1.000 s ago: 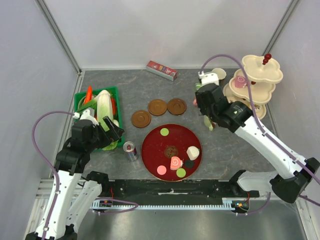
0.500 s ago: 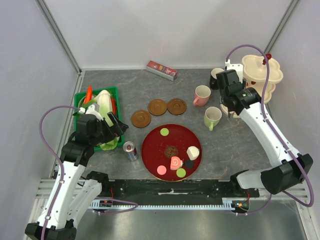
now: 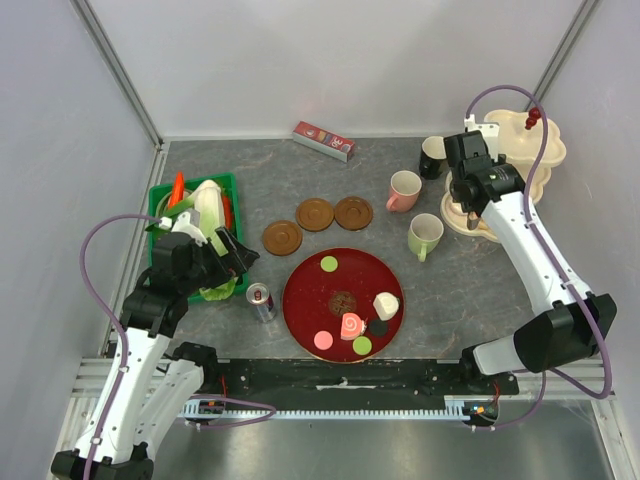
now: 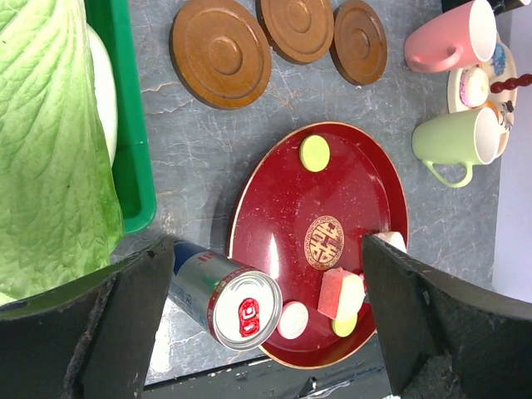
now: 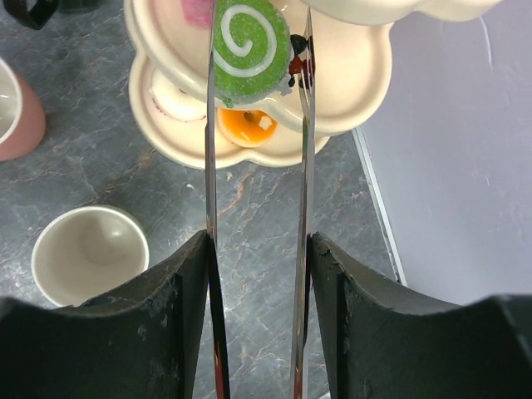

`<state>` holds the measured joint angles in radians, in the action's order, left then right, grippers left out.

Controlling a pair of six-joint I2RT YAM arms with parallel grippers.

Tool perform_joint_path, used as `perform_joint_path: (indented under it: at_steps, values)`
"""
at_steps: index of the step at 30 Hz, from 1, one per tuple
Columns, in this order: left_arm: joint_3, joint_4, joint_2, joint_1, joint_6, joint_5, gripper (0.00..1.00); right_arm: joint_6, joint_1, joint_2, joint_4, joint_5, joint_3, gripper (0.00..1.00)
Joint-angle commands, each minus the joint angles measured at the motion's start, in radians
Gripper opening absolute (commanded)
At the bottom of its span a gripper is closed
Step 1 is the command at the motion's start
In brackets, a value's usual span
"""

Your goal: Serve the afternoon tea

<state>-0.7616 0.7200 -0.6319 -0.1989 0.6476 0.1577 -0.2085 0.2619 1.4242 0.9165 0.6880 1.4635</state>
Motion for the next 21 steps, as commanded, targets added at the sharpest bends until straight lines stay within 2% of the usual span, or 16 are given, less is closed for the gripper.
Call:
perform_joint_path:
  at_steps: [1,15,21]
  values:
    - [0.002,-0.047,0.008,-0.002,-0.029,0.025,0.99,0.000,-0.035,-0.008,-0.010,0.061,0.040,0.56]
    - [0.005,-0.039,0.017,-0.004,-0.032,0.023,0.99,-0.028,-0.118,0.056,-0.047,0.084,0.003,0.57]
    - [0.004,-0.031,0.015,-0.002,-0.029,0.016,0.99,-0.038,-0.135,0.053,-0.057,0.067,0.000,0.64]
